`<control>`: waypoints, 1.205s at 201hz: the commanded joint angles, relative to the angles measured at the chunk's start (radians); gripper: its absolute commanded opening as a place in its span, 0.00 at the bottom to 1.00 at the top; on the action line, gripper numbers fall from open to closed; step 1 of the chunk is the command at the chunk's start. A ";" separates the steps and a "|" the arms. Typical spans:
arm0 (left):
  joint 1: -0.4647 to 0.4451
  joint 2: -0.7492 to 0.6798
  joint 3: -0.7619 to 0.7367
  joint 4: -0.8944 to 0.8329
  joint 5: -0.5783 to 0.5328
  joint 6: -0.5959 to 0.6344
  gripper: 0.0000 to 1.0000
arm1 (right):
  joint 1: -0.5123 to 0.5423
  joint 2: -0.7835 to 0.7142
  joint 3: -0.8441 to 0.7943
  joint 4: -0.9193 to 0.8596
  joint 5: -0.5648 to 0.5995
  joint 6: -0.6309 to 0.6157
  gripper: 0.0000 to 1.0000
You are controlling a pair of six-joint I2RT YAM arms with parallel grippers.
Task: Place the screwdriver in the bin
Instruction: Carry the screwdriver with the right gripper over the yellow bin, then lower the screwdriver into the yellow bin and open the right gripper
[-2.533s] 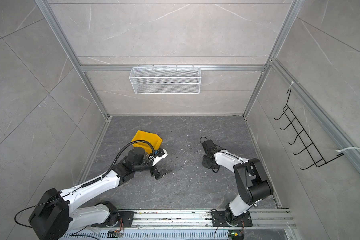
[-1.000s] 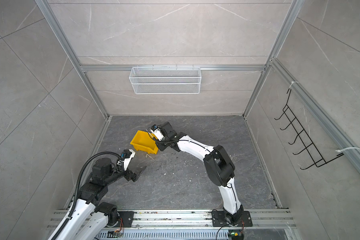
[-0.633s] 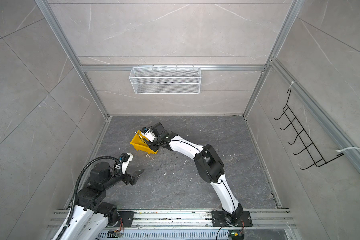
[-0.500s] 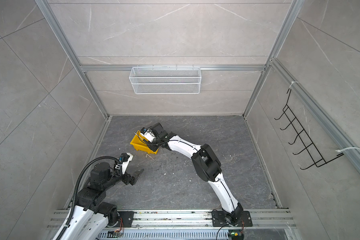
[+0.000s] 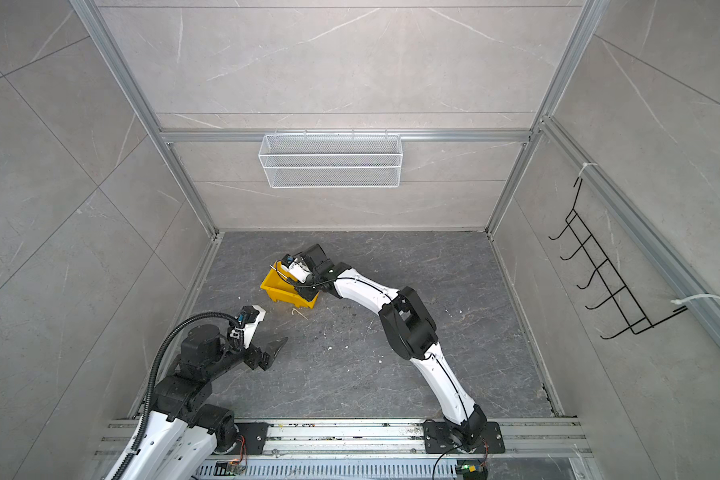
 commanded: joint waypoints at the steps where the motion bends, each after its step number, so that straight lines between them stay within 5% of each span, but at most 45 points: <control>1: 0.007 0.000 0.009 0.014 -0.010 -0.008 1.00 | 0.000 0.031 0.019 -0.021 0.004 0.000 0.01; 50: 0.006 0.008 0.015 0.017 -0.007 -0.005 0.99 | 0.000 0.068 0.085 -0.074 0.011 -0.001 0.05; 101: 0.006 0.004 0.016 0.010 -0.007 -0.002 1.00 | 0.000 0.069 0.094 -0.068 0.015 0.012 0.25; 174: 0.006 -0.006 0.018 0.006 -0.005 -0.011 0.99 | 0.000 0.029 0.090 -0.045 0.014 0.021 0.33; 242: 0.008 0.014 0.013 0.059 -0.019 -0.044 1.00 | -0.010 -0.124 -0.067 0.100 0.030 0.078 0.54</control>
